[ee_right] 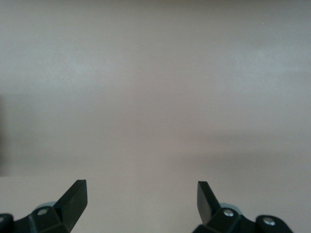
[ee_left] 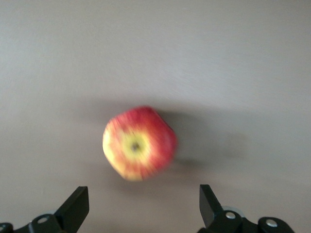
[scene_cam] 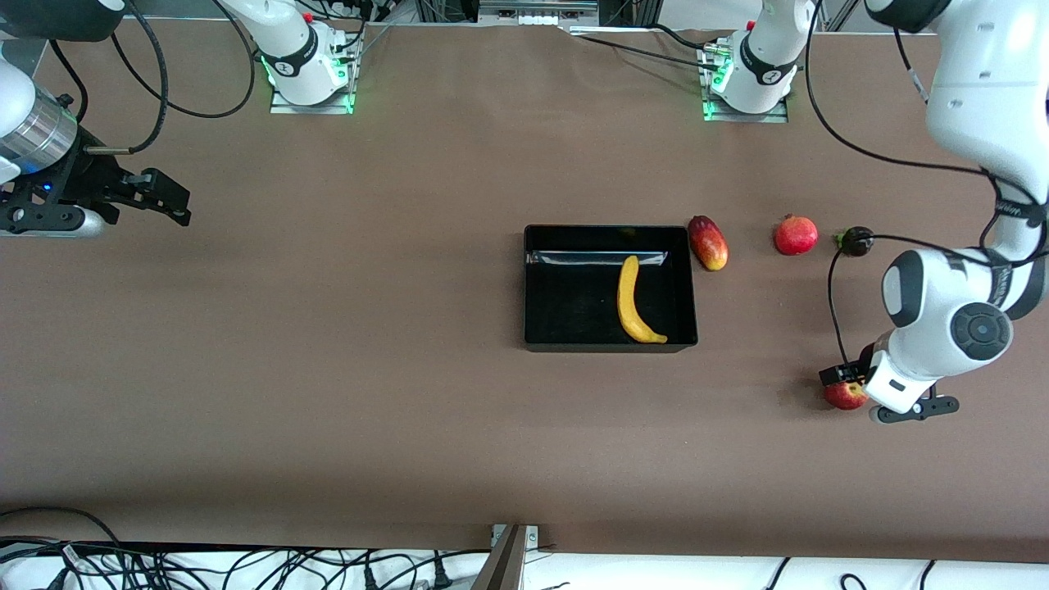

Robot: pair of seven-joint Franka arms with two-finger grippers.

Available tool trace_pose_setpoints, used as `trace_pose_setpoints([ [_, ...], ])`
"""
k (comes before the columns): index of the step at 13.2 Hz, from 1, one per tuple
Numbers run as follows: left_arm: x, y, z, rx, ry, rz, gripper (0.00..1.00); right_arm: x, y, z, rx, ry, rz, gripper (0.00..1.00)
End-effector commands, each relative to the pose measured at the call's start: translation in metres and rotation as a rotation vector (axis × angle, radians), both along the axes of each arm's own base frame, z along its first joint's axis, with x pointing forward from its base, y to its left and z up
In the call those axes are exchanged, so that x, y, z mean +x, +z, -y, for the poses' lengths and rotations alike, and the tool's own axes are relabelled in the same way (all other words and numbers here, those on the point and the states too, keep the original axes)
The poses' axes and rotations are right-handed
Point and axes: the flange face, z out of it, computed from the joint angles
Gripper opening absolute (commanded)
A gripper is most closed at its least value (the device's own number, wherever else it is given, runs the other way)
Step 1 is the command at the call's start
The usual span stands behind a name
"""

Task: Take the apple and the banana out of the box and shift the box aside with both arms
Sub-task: 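Move the left gripper back over the tray to the yellow banana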

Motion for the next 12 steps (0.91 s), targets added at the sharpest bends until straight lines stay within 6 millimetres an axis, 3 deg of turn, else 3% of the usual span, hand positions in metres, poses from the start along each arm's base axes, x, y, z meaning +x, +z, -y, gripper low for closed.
trace_pose_setpoints([
  [1, -0.020, 0.058, 0.085, -0.066, 0.122, -0.051, 1.00, 0.001, 0.004, 0.000, -0.007, 0.002, 0.007, 1.00],
  [3, -0.032, 0.055, 0.174, -0.054, 0.209, -0.069, 1.00, 0.001, 0.004, 0.000, -0.007, 0.002, 0.007, 1.00],
  [5, -0.049, 0.024, 0.248, -0.030, 0.286, -0.100, 1.00, 0.001, 0.004, 0.000, -0.007, 0.002, 0.007, 1.00],
  [8, -0.075, 0.010, 0.313, -0.014, 0.310, -0.122, 1.00, 0.001, 0.004, 0.000, -0.007, 0.002, 0.007, 1.00],
  [10, -0.087, 0.003, 0.337, -0.014, 0.327, -0.138, 1.00, 0.001, 0.004, 0.000, -0.007, 0.002, 0.007, 1.00],
  [12, -0.087, -0.007, 0.341, -0.021, 0.365, -0.128, 1.00, 0.001, 0.004, 0.000, -0.007, 0.002, 0.007, 1.00],
])
